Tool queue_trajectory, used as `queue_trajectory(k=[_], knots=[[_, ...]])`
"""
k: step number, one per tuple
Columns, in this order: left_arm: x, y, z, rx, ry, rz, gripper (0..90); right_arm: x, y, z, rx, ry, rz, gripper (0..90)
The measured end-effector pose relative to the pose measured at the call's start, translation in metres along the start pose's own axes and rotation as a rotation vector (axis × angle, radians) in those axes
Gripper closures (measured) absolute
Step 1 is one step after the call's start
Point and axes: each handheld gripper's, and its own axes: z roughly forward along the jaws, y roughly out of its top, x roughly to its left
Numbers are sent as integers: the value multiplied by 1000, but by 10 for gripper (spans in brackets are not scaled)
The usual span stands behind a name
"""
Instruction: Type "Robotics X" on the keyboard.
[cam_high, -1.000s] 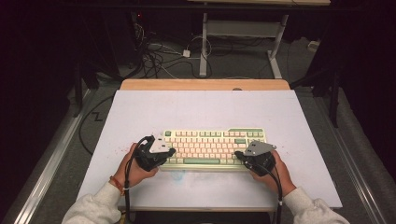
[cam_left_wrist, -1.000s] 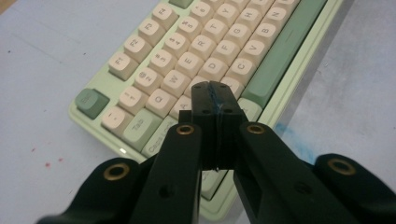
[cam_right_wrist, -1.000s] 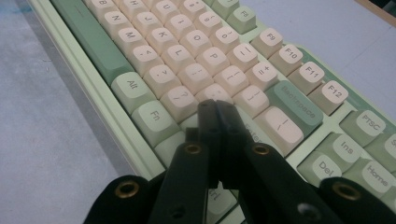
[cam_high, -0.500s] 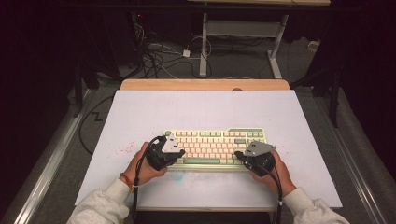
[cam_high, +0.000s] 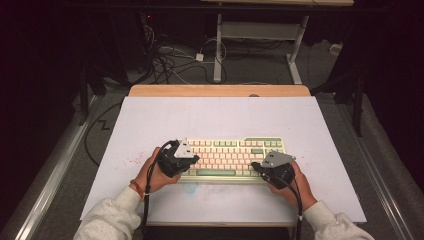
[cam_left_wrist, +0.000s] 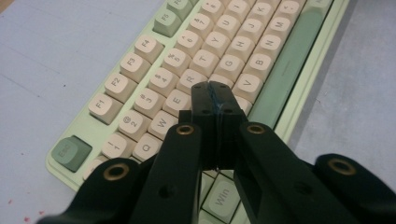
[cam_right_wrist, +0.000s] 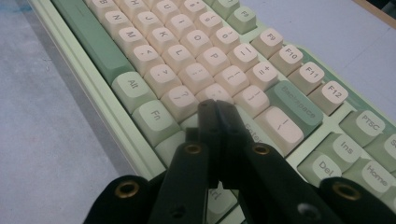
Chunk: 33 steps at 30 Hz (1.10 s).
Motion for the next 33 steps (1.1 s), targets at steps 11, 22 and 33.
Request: queue_trajectory(k=[11,22,33], knots=[[3,5,4,4,-23,8,879,0,0,2,-10,6,11,900],[0,6,12,25,-37,22,879,1,-2,1,-19,2,10,900],[-6,4,18,52,-44,43,879,2,-1,1,-14,-7,-2,900]])
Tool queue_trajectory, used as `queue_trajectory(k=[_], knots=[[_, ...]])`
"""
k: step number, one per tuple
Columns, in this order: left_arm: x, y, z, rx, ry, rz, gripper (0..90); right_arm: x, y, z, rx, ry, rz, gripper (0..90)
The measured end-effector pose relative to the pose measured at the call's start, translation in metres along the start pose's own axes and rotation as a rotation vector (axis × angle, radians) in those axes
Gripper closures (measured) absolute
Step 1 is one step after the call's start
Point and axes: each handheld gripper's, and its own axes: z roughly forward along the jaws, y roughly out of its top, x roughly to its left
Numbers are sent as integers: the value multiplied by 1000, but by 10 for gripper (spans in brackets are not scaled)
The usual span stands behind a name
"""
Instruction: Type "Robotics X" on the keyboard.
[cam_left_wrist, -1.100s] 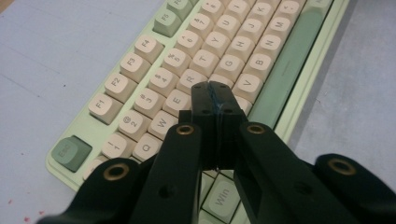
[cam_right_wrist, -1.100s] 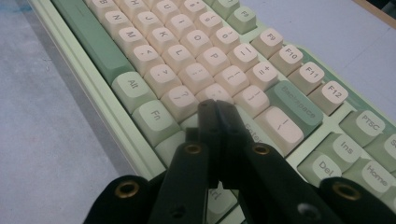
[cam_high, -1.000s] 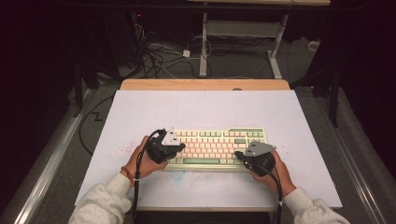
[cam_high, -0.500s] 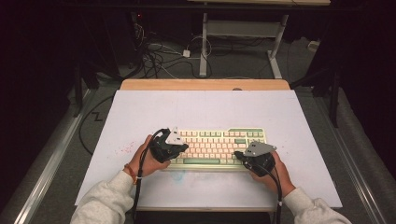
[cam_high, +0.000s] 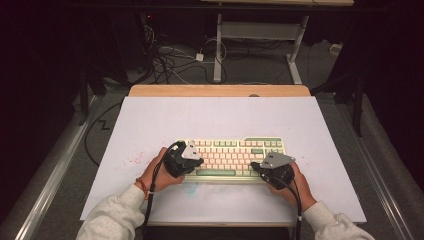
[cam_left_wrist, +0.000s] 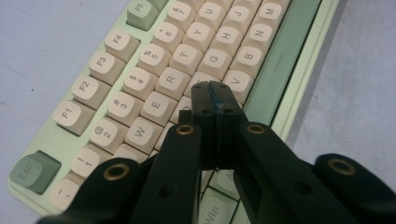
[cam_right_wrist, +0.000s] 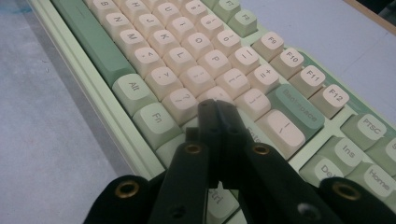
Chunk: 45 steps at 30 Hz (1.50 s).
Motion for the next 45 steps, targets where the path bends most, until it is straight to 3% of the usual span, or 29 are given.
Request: queue_trajectory(k=[17,25,34,45], knots=[[-13,4,-2,-14,-11,41,879,0,-1,-1,-2,-1,-3,900],[-13,5,-3,-10,-5,52,879,0,-1,-1,-2,-1,-6,900],[5,-5,-10,-23,16,-13,879,0,-1,-1,-2,0,-3,900],[-6,1,-3,-17,-11,24,879,0,-1,-1,-1,2,-4,900]])
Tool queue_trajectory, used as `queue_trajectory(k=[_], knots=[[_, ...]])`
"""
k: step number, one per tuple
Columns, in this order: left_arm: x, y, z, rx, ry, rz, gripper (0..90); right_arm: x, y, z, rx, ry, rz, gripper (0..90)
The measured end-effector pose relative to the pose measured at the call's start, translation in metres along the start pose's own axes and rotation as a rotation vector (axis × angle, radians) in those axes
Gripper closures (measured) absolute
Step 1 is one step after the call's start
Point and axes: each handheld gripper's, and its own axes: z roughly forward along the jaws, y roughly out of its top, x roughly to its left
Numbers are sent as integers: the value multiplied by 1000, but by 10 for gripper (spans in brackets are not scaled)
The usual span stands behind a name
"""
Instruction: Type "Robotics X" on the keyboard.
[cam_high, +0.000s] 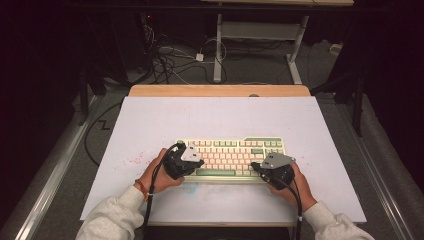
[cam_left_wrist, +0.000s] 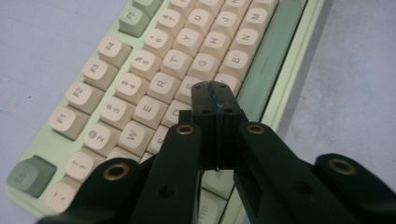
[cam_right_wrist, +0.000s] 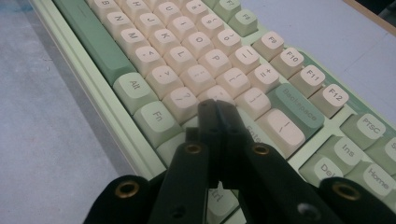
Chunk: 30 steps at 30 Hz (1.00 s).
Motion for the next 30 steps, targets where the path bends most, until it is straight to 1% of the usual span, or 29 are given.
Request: queue_trajectory(k=[1,3,5,6,8,11,14,18,20,21,25,28,29,30], knots=[[-2,1,1,4,-1,8,879,0,0,0,0,0,0,900],[-4,2,2,2,-6,10,879,0,0,0,0,0,0,900],[-5,2,2,10,3,23,879,0,0,0,-1,-1,1,900],[-4,2,2,12,-1,20,879,0,0,0,-1,-1,1,900],[-1,0,0,15,10,10,878,0,0,0,-1,-1,0,900],[5,-5,-3,4,10,-16,878,0,0,0,-2,-1,-3,900],[7,-6,-3,6,18,-25,878,0,0,0,-1,0,1,900],[7,-5,-1,15,26,-15,878,0,0,0,-1,-2,-3,900],[9,-6,-1,13,30,-24,878,0,0,0,-1,-2,-3,900],[10,-6,-1,11,27,-30,879,0,0,0,-1,-1,-3,900],[9,-6,0,14,17,-27,878,0,0,0,-2,-1,-4,900],[6,-5,3,23,8,-17,878,0,0,0,-2,-1,-5,900],[5,-5,7,42,6,-12,879,0,0,0,-2,-1,-5,900],[5,-6,9,46,20,-9,879,0,0,0,-1,-2,-5,900]])
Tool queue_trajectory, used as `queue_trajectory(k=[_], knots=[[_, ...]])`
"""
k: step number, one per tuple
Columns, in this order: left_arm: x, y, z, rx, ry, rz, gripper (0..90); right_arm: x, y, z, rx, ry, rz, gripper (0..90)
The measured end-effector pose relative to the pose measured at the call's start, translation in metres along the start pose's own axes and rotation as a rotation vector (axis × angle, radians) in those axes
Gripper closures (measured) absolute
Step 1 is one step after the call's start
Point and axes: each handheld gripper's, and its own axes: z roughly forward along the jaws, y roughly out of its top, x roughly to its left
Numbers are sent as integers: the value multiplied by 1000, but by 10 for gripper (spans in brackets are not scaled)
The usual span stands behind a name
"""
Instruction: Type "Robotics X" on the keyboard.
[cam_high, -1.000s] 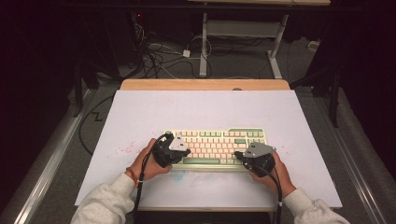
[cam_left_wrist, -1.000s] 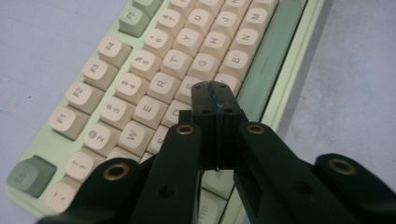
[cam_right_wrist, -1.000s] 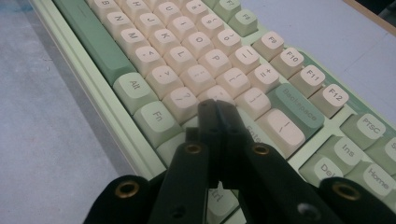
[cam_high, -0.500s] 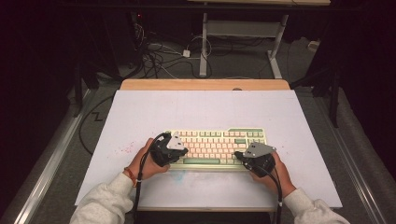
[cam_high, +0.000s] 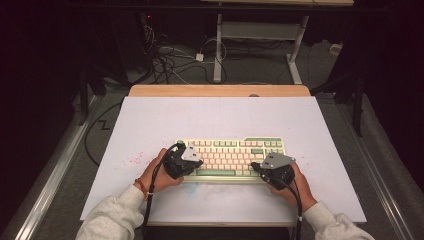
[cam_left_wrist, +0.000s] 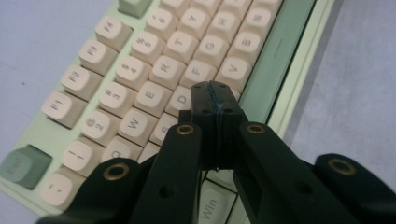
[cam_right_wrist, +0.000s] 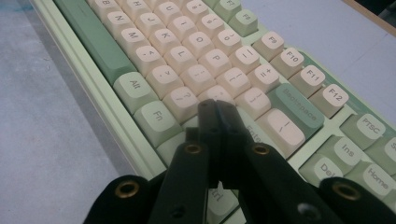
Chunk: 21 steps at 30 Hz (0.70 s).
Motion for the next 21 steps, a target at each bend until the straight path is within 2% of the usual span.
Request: queue_trajectory(k=[3,11,14,19,21], knots=[[3,0,-1,2,2,-12,879,0,0,0,2,1,1,900],[1,2,-18,-73,32,-5,854,-2,2,-3,0,8,-1,900],[2,1,-20,-86,42,-8,822,-4,5,-7,-21,2,4,893],[3,0,-25,-117,85,-16,736,-6,8,-10,-36,0,11,882],[4,-1,-26,-123,79,-15,720,-7,9,-11,-40,-4,13,870]])
